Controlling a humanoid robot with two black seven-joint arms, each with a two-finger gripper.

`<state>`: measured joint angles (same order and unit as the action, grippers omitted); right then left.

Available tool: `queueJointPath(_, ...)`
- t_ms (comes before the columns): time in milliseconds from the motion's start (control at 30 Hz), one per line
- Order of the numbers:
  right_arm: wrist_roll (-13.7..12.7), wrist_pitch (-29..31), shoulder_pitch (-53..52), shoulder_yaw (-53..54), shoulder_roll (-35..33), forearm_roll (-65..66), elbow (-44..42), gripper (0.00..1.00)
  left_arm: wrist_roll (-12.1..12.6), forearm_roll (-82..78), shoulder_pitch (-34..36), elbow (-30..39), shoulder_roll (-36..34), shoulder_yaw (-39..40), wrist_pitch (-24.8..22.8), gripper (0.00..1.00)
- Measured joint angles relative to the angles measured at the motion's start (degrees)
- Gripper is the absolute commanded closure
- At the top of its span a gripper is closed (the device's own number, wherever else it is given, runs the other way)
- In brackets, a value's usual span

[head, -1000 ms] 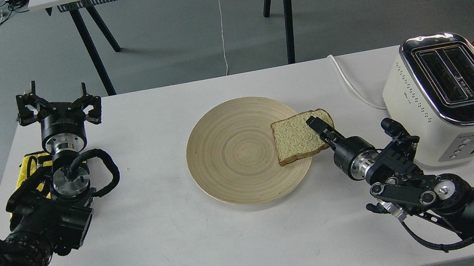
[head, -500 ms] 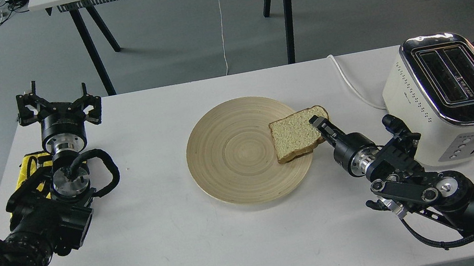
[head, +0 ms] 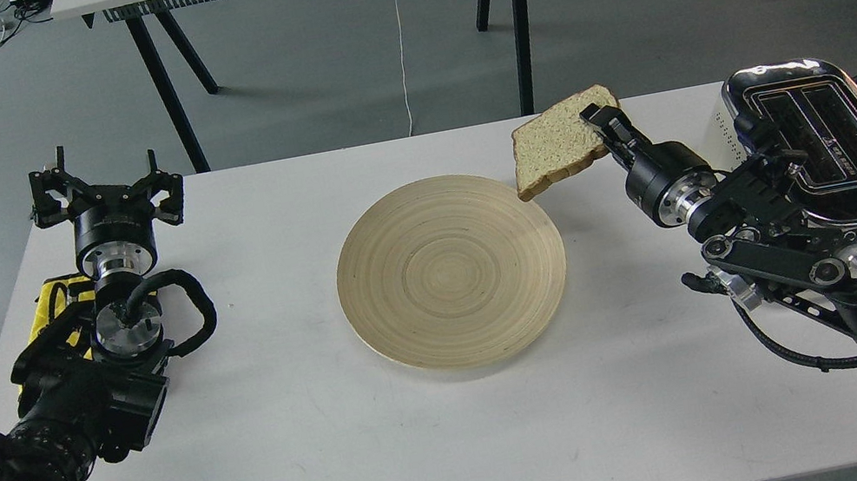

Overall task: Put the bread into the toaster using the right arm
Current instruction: 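Lift the bread slice with the right gripper up above the toaster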

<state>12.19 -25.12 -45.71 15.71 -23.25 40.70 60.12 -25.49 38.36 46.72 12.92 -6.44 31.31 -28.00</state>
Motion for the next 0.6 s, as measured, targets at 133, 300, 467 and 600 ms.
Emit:
queueJointPath(133, -0.48, 0.10, -3.79, 0.35, -8.05, -0.02, 5.20, 0.87, 0.00, 0.01, 0.01, 0.00, -0.02, 0.00, 0.00, 0.00)
queueJointPath(300, -0.61, 1.08, -7.36, -0.22, -22.69, 0.01, 13.32, 0.87, 0.00, -0.02, 0.04, 0.01, 0.00, 0.00, 0.00, 0.00)
queueJointPath(467, -0.45, 6.58, -7.99, -0.43, -37.89, 1.57, 20.43, 0.87, 0.00, -0.03, 0.04, 0.00, -0.03, -0.01, 0.00, 0.00)
queueJointPath(600, -0.04, 8.94, -7.33, -0.89, -46.89, 7.35, 22.29, 0.87, 0.00, -0.05, 0.04, 0.00, 0.01, -0.01, 0.00, 0.00)
